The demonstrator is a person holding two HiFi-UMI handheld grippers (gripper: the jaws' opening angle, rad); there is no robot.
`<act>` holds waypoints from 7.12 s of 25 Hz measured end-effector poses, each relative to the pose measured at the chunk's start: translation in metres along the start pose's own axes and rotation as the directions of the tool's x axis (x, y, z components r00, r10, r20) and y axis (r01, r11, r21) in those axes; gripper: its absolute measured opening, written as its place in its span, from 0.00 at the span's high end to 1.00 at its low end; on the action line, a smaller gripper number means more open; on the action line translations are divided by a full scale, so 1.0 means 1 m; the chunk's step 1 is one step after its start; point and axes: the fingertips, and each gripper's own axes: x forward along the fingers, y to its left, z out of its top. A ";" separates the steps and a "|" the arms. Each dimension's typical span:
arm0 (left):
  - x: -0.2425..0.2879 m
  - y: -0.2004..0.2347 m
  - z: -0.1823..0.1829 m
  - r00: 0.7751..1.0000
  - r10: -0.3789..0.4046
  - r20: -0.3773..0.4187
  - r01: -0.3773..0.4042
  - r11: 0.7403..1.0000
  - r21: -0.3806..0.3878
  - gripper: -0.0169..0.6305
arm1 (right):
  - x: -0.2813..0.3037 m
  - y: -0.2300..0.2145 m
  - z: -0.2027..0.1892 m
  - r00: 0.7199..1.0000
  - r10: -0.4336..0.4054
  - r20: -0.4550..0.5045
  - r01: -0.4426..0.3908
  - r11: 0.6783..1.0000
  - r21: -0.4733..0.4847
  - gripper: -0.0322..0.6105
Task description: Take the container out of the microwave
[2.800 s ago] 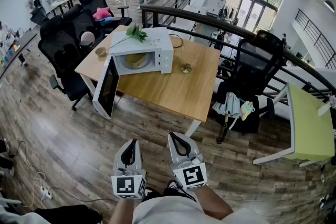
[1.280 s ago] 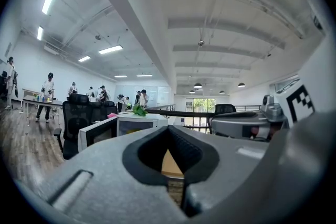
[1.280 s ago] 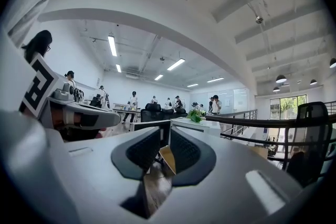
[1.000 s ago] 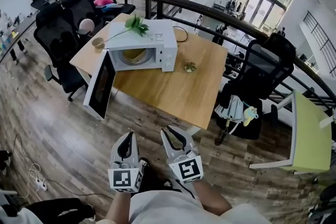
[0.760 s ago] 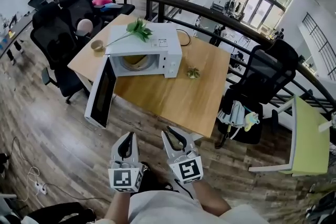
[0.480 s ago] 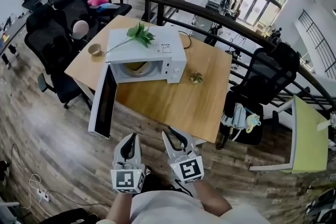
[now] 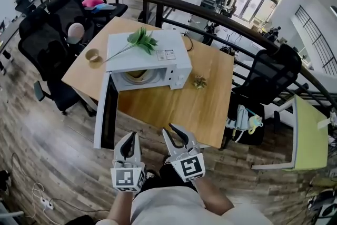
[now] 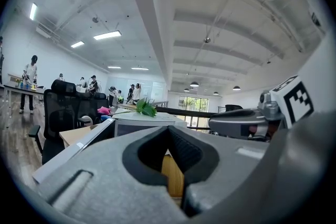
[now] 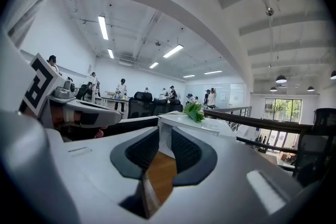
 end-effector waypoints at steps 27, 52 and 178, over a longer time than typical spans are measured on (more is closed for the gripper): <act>0.164 0.074 -0.049 0.959 0.240 -0.152 -0.246 0.969 -0.023 0.97 | 0.197 -0.086 -0.052 0.937 0.334 -0.101 -0.338 0.941 -0.026 0.81; 0.195 0.123 -0.140 0.933 0.252 -0.255 -0.277 0.958 -0.068 0.97 | 0.302 -0.067 -0.155 0.865 0.318 -0.389 -0.470 0.787 -0.401 0.84; 0.146 0.089 -0.161 0.907 0.300 -0.295 -0.329 0.943 -0.055 0.97 | 0.238 -0.018 -0.186 0.762 0.322 -0.561 -0.647 0.386 -0.657 0.91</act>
